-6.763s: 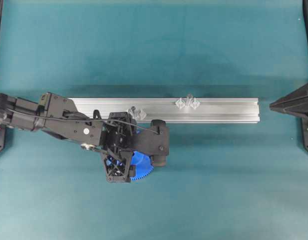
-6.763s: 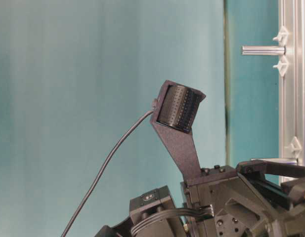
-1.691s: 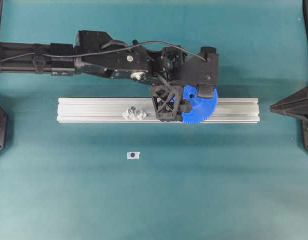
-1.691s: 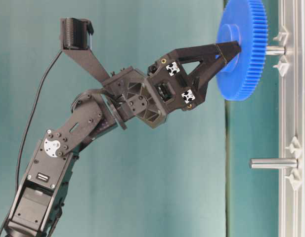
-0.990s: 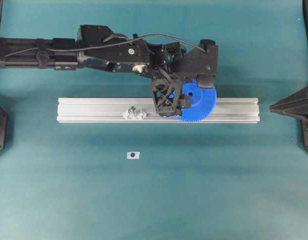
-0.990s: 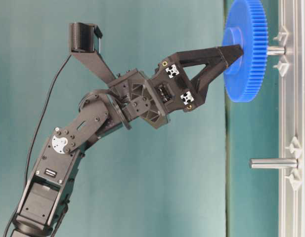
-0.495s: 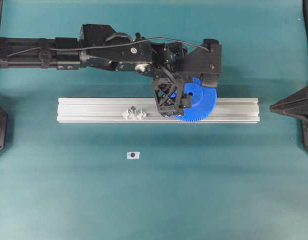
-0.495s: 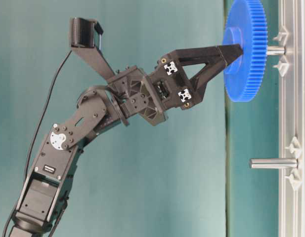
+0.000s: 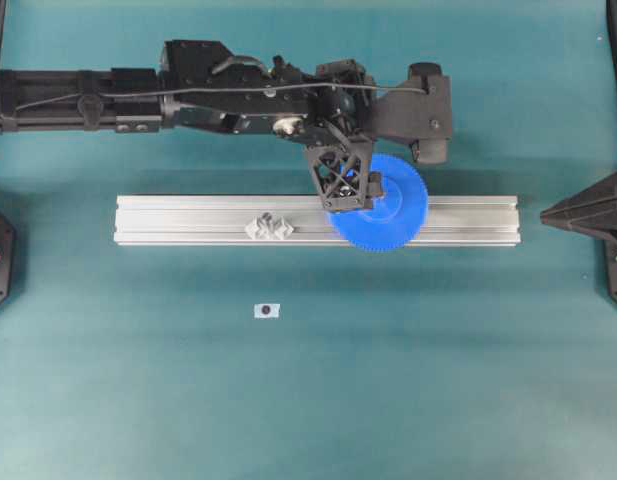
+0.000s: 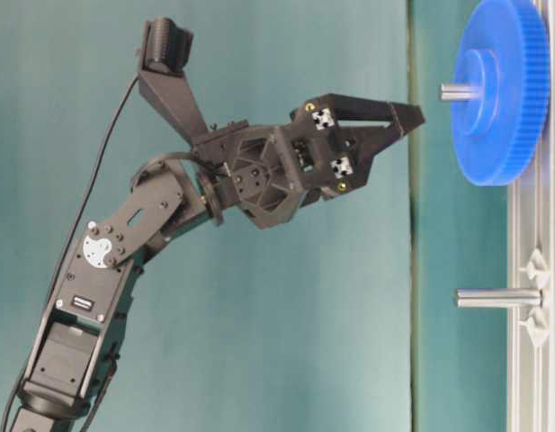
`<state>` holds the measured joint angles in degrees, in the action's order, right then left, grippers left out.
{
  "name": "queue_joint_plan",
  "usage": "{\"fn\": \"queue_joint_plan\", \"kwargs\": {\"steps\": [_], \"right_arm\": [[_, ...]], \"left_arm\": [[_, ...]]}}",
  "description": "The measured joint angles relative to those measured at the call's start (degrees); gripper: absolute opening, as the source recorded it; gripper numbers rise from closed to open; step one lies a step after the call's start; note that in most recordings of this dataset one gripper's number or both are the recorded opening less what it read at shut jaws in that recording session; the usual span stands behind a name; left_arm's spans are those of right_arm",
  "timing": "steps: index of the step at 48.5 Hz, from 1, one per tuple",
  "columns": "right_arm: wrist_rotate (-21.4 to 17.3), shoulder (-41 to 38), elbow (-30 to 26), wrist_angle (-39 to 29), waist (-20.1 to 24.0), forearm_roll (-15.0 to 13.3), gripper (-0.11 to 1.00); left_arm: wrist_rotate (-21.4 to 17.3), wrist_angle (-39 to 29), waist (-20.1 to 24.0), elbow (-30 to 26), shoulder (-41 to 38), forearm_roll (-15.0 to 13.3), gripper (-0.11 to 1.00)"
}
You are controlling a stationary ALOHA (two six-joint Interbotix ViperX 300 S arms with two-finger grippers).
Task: Find the location of the shaft and insert the large gear.
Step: 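Open the left gripper to release the gear on the shaft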
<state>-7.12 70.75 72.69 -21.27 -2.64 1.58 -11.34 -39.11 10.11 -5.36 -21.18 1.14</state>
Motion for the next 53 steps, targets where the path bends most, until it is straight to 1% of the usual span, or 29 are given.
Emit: {"fn": "queue_joint_plan", "kwargs": {"steps": [16,24,36,42,49,53], "right_arm": [[0.0,0.0,0.0,0.0,0.0,0.0,-0.01],[0.0,0.0,0.0,0.0,0.0,0.0,-0.01],[0.0,0.0,0.2,0.0,0.0,0.0,-0.01],[0.0,0.0,0.2,0.0,0.0,0.0,-0.01],[0.0,0.0,0.2,0.0,0.1,0.0,-0.01],[0.0,0.0,0.2,0.0,0.0,0.0,-0.01]], "left_arm": [[0.2,0.0,-0.4,-0.3,0.1,0.0,0.91],[0.2,-0.1,-1.8,-0.3,0.1,0.0,0.91],[0.2,-0.1,-5.4,0.2,1.9,0.0,0.91],[0.4,-0.1,-5.6,1.4,3.3,0.0,0.91],[1.8,0.7,-5.4,2.9,4.8,0.0,0.91],[3.3,2.9,-5.4,4.2,5.9,0.0,0.91]]}}
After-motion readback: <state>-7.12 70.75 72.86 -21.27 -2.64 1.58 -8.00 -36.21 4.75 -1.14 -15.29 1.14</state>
